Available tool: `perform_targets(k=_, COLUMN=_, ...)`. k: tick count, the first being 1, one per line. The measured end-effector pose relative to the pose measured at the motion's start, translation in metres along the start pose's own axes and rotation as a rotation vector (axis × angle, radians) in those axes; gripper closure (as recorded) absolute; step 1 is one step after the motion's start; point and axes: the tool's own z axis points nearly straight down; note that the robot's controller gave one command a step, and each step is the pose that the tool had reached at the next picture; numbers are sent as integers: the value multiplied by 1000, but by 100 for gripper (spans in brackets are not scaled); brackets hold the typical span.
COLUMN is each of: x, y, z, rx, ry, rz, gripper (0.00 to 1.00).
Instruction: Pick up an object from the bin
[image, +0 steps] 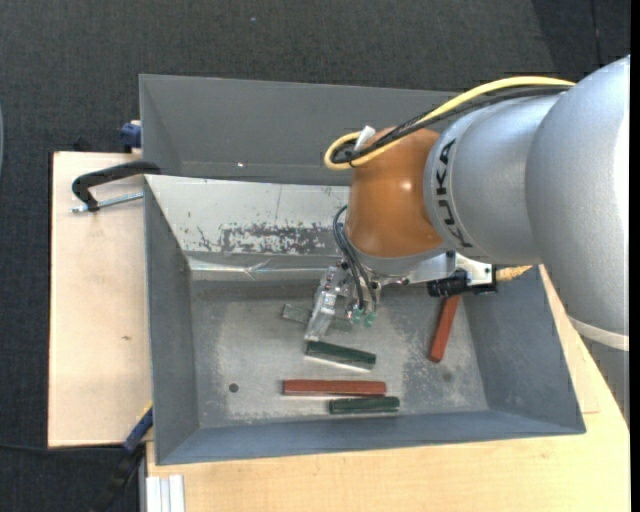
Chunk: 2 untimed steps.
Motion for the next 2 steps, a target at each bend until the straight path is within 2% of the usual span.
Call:
perform_targets(k=1, x=11, y=11, z=-70, rx=-2, ry=-6, rz=13, gripper=100)
perform_targets(k=2, x=8, y=17, z=-108, rx=-8, ry=-14, rz=8, gripper=100)
